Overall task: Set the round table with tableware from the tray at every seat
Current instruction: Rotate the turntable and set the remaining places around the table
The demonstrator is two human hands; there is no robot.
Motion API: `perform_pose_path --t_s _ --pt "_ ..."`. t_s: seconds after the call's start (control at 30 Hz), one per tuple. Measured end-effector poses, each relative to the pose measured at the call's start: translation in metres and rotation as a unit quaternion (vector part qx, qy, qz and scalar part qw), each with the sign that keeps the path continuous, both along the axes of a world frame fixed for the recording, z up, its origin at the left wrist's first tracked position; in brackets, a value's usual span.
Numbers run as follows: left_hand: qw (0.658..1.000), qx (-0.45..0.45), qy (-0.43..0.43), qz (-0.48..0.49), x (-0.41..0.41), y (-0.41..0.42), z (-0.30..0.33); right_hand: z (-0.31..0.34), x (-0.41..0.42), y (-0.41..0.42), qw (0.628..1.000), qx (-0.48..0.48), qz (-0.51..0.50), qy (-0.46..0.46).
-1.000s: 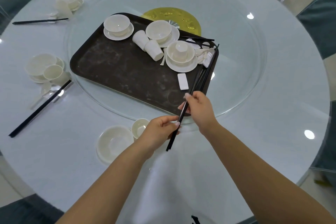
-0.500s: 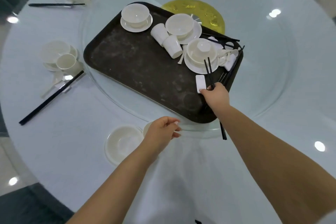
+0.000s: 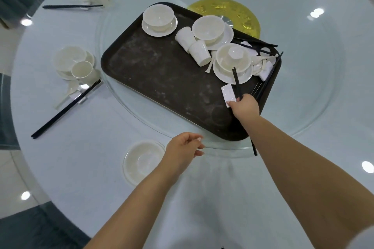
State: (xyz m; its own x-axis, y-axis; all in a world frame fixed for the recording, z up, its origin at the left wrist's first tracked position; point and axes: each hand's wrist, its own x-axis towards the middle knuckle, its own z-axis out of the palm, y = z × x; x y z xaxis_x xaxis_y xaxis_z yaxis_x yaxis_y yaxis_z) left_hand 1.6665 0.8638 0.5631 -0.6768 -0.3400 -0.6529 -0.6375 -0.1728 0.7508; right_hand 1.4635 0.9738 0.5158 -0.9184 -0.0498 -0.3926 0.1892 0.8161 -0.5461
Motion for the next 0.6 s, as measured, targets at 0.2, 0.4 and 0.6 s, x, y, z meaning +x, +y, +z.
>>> perform_pose_path --t_s 0.2,0.4,0.6 --pt "1.000 0.006 0.000 0.014 0.007 0.000 0.005 0.022 0.029 0.003 0.978 -0.186 -0.059 -0.069" --pt "0.999 0.024 0.009 0.039 0.016 0.007 0.015 0.054 0.073 0.027 0.947 -0.279 0.025 -0.156" --pt "0.999 -0.003 0.021 0.037 0.044 0.017 0.014 0.056 0.126 0.056 0.946 -0.229 0.132 -0.186"
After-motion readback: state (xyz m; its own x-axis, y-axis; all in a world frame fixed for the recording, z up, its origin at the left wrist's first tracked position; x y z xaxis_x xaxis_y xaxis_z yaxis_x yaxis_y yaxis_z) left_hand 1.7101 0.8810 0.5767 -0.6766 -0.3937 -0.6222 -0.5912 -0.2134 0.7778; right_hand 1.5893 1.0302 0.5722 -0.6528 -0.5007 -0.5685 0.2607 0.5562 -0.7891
